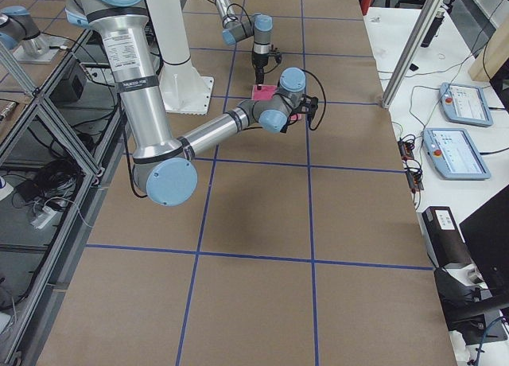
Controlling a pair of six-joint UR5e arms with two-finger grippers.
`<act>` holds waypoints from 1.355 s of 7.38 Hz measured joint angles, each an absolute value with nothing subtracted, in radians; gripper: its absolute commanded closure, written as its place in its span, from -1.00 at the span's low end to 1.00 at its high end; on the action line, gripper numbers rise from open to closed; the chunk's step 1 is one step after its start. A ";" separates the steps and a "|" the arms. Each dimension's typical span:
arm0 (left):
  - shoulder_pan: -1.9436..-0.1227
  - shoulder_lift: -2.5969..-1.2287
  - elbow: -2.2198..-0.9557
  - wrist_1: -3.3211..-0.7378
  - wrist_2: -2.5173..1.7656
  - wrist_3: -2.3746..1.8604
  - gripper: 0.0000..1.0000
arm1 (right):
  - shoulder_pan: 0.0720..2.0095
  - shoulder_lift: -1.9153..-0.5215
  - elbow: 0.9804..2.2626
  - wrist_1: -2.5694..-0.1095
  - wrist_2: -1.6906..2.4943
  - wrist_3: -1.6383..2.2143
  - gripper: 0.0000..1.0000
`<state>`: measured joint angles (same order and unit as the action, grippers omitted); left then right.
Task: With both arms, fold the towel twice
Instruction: 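Grasp the towel's near corner with the left gripper, then lower the right gripper onto the towel's opposite near corner and grasp it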
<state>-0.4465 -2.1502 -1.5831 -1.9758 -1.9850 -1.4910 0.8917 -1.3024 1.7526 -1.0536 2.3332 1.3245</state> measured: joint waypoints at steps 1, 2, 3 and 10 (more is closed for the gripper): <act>-0.446 -2.150 -1.583 -1.976 -1.985 -1.491 -0.10 | 0.892 -1.302 1.752 -1.054 2.333 1.324 -1.00; -0.446 -2.150 -1.582 -1.976 -1.985 -1.491 0.04 | 0.892 -1.302 1.752 -1.054 2.333 1.323 -1.00; -0.446 -2.151 -1.583 -1.976 -1.985 -1.493 0.33 | 0.892 -1.302 1.752 -1.054 2.333 1.323 -1.00; -0.446 -2.164 -1.596 -1.974 -1.985 -1.499 1.00 | 0.864 -1.294 1.753 -1.055 2.335 1.340 -1.00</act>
